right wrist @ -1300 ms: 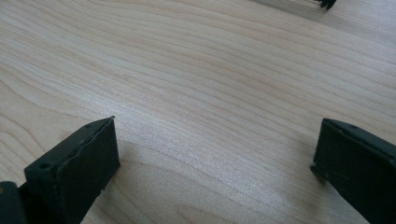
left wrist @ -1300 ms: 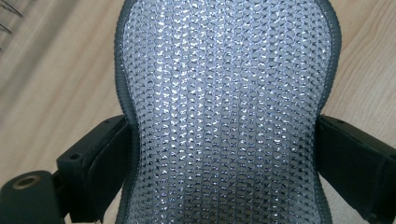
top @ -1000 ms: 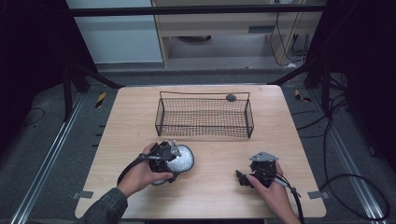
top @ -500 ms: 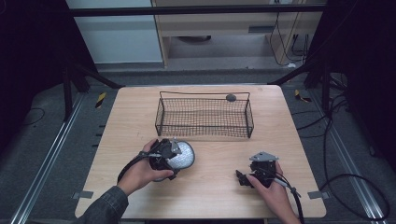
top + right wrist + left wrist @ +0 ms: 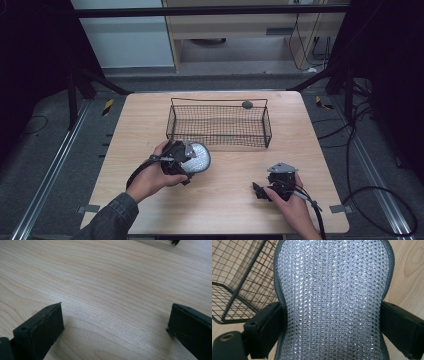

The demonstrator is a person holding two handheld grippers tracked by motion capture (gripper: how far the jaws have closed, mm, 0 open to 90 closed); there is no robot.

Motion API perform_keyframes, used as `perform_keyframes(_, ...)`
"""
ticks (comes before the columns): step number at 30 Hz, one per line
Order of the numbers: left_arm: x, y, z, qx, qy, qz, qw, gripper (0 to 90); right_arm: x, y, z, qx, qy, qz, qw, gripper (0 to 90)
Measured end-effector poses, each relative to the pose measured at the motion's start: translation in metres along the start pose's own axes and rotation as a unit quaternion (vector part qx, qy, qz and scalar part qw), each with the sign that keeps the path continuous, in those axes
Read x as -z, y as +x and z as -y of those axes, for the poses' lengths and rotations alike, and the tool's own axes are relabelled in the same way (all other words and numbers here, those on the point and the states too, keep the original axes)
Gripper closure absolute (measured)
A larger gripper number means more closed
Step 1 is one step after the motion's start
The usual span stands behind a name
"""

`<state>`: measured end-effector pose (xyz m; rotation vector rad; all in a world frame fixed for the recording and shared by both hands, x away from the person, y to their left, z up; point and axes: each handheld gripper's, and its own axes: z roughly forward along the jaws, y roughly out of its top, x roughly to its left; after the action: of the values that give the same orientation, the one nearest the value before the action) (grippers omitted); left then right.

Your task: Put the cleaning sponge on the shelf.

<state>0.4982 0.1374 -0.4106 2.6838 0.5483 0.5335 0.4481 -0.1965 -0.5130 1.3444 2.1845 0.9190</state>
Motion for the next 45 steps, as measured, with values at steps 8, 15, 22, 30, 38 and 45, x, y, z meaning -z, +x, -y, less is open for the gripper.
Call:
perform_keyframes(8, 0.004, 0.004, -0.006, 0.0, -0.007, -0.013, 0.9999, 7.8, 0.001, 0.001, 0.0, -0.008, 0.002, -0.005, 1.0, 0.4)
perform_keyframes(15, 0.01, 0.009, -0.012, -0.008, -0.009, -0.03, 0.9995, 7.8, 0.001, 0.001, -0.001, -0.009, 0.002, -0.004, 0.9999, 0.4)
perform_keyframes(22, 0.018, 0.018, -0.02, -0.008, -0.017, -0.047, 0.9987, 7.8, 0.001, 0.001, 0.0, -0.008, 0.002, -0.004, 1.0, 0.4)
perform_keyframes(30, 0.02, 0.026, -0.026, -0.009, -0.027, -0.063, 0.9976, 7.8, 0.001, 0.001, -0.001, -0.01, 0.003, -0.004, 0.9999, 0.3)
perform_keyframes(38, 0.021, 0.033, -0.032, -0.016, -0.03, -0.075, 0.9966, 7.7, 0.001, 0.001, -0.001, -0.009, 0.002, -0.003, 0.9999, 0.4)
perform_keyframes(45, 0.021, 0.037, -0.04, -0.028, -0.027, -0.085, 0.9956, 7.7, 0.001, 0.001, -0.001, -0.009, 0.002, -0.003, 0.9999, 0.4)
